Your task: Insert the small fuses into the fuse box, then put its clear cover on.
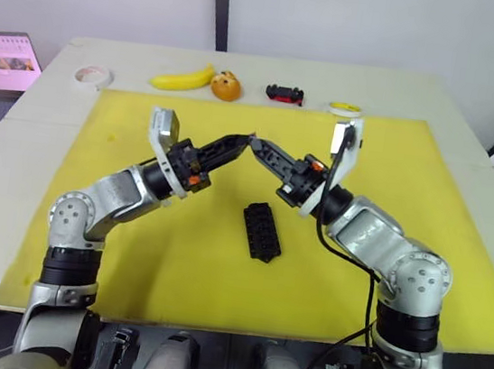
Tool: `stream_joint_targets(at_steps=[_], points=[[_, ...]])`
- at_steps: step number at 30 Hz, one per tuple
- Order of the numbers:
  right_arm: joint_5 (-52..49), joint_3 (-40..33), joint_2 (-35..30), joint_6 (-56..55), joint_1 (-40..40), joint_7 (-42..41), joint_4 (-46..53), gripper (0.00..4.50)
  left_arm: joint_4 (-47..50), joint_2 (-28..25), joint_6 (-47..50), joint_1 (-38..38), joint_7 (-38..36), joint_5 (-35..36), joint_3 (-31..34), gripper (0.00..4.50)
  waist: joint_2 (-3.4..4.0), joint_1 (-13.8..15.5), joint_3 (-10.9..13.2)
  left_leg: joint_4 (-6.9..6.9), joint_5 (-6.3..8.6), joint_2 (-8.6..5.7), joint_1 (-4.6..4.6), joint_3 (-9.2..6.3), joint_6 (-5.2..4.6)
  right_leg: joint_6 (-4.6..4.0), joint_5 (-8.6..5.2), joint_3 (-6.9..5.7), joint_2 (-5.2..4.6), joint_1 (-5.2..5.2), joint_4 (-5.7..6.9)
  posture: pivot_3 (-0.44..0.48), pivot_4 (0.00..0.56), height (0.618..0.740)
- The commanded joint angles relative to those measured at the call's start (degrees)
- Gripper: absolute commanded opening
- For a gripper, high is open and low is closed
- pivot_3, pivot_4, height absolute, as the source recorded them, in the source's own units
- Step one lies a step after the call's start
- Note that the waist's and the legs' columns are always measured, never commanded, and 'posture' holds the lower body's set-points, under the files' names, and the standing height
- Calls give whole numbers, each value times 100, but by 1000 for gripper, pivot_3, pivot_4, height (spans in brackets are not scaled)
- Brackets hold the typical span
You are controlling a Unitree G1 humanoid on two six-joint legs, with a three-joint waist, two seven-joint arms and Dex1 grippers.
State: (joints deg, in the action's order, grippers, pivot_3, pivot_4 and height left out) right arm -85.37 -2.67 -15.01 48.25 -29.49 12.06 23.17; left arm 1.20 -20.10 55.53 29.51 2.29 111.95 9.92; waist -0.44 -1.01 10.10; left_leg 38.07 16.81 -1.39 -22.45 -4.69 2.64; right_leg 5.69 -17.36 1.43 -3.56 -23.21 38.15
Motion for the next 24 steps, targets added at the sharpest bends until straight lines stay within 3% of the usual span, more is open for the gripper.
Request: stream_joint_targets(at_steps=[1,18,21,24], points=[[-47,-13,6,-74,-142,-95,143,799,182,-34,-27,-23,-39,99,12,0,0,-2,0,0,0,0,0,0,0,0,0,0,0,0,0,0,150,740],[-162,-39,-3,-73,-156,-71,150,799,144,-77,22,-63,-118,79,-14,0,0,-2,0,0,1,0,0,0,-2,0,0,0,0,0,-1,0,150,740],[-178,-33,-17,-55,-166,-66,142,64,138,-81,34,-58,-137,72,-25,0,0,-2,0,-1,1,0,0,0,-2,0,0,0,0,0,-1,0,150,740],[-262,-18,-17,-33,-189,-71,133,24,121,-82,43,-58,-132,34,-61,0,0,-1,0,-1,1,0,0,0,-2,0,0,0,0,0,-1,0,150,740]])
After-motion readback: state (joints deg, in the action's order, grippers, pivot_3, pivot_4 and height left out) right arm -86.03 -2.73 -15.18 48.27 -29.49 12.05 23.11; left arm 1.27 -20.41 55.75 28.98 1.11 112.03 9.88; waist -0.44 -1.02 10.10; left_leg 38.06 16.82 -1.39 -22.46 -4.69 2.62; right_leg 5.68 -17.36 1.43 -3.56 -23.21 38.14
